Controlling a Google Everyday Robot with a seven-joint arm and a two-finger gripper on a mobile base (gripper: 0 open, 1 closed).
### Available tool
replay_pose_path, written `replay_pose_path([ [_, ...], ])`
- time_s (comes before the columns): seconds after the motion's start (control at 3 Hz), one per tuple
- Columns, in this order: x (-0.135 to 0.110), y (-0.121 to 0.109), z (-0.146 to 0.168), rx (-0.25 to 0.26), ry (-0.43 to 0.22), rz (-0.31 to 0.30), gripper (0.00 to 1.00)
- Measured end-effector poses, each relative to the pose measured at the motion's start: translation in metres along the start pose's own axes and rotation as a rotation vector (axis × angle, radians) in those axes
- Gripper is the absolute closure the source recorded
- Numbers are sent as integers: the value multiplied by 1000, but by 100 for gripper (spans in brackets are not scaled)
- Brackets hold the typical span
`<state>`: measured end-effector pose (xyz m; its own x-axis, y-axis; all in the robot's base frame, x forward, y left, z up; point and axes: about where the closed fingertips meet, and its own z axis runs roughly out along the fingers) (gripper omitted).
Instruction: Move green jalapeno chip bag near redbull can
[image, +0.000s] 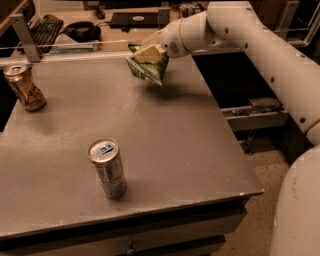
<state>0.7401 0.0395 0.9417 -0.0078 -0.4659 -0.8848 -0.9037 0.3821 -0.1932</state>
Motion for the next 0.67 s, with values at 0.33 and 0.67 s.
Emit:
replay_pose_path([
  [0.33, -30, 2, -27, -5, -51, -73, 100],
  [0.67, -50, 12, -49, -37, -95, -119, 100],
])
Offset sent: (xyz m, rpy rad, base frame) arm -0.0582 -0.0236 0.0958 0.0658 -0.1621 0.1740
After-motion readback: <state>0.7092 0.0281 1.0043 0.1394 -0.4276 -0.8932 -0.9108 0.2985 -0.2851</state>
